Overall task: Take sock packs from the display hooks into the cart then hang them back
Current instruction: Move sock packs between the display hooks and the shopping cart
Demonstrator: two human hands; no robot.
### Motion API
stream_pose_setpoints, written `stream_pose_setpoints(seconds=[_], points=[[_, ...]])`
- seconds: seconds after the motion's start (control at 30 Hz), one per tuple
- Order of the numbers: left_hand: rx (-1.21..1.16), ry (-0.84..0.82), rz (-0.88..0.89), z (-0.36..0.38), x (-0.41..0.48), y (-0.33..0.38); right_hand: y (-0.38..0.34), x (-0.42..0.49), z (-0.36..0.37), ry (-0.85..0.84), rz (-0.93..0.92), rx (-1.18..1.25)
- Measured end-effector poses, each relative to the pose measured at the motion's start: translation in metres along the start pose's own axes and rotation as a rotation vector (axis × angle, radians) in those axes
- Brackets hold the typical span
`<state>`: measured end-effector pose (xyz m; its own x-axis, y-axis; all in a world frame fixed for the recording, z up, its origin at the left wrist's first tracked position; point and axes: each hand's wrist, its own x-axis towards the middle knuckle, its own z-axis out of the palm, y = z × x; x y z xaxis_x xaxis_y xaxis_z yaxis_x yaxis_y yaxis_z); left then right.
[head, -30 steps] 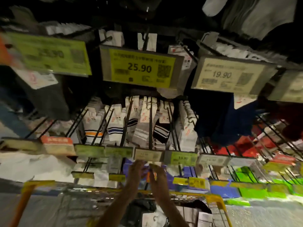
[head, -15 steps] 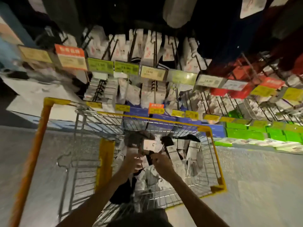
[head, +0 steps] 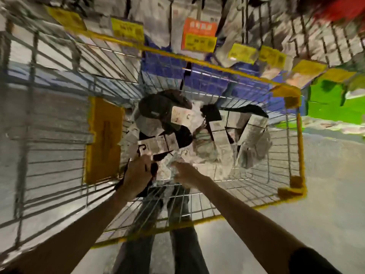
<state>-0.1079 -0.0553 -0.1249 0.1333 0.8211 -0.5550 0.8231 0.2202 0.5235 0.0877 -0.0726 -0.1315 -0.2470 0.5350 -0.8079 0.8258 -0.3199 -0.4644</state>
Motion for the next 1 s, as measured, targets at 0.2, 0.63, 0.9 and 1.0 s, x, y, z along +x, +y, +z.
stream_pose_setpoints(seconds=[0.2, 0.63, 0.9, 1.0], points=[[0.017, -0.219, -0.284, 0.004, 0.010, -0.058, -0.025, 0.036, 0.031, -0.116, -0.066, 0.139], [-0.226, -0.380, -0.388, -0.022, 0.005, -0.049, -0.039, 0.034, 0.036, -0.217, 0.114, 0.814], [-0.428, -0.400, -0.268, -0.056, 0.000, 0.008, -0.019, -0.001, 0.005, -0.145, 0.249, 1.351], [-0.290, -0.408, -0.084, -0.056, -0.020, 0.037, -0.011, -0.008, -0.001, -0.088, 0.258, 1.353]])
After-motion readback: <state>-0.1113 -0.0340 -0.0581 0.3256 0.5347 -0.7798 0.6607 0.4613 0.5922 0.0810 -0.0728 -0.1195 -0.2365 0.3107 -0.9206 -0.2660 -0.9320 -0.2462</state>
